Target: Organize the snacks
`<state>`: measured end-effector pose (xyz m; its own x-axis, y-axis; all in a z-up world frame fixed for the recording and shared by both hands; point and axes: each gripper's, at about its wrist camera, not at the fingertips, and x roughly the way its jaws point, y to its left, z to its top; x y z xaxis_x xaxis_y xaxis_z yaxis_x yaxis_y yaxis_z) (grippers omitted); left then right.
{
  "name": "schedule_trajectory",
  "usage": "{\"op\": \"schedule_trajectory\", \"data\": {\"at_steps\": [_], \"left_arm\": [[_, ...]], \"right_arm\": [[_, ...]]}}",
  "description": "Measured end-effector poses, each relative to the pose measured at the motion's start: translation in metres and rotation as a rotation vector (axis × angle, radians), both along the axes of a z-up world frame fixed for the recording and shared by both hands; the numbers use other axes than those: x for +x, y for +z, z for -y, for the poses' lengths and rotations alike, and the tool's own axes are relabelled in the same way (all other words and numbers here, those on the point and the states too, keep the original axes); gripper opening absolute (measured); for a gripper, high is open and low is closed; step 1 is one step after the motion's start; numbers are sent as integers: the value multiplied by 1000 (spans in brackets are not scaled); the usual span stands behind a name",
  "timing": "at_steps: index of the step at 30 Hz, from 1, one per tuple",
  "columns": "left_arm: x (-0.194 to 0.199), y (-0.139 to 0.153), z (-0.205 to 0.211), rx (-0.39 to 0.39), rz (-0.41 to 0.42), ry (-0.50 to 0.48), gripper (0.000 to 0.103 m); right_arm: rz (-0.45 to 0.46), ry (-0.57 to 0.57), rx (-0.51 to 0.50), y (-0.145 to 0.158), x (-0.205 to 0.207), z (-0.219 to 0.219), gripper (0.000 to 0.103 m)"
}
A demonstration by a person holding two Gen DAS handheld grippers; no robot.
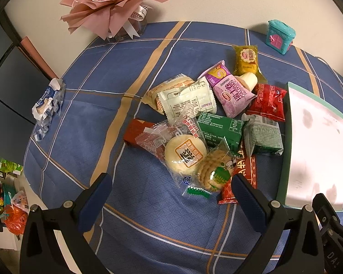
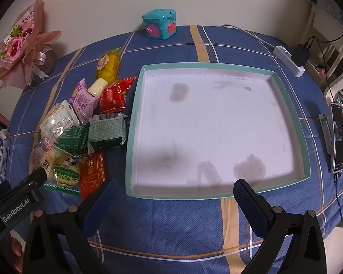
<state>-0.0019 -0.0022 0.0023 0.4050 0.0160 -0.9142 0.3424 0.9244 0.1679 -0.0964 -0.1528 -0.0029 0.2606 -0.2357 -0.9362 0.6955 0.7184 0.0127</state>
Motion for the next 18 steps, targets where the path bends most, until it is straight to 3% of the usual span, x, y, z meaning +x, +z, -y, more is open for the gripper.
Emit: {"op": "schedule_trajectory", "data": {"at_steps": [18], "left_arm": [[0,-2,1,5,-2,-1,103]], "right_arm": [[-10,-2,8,-2,1,1,103]]}}
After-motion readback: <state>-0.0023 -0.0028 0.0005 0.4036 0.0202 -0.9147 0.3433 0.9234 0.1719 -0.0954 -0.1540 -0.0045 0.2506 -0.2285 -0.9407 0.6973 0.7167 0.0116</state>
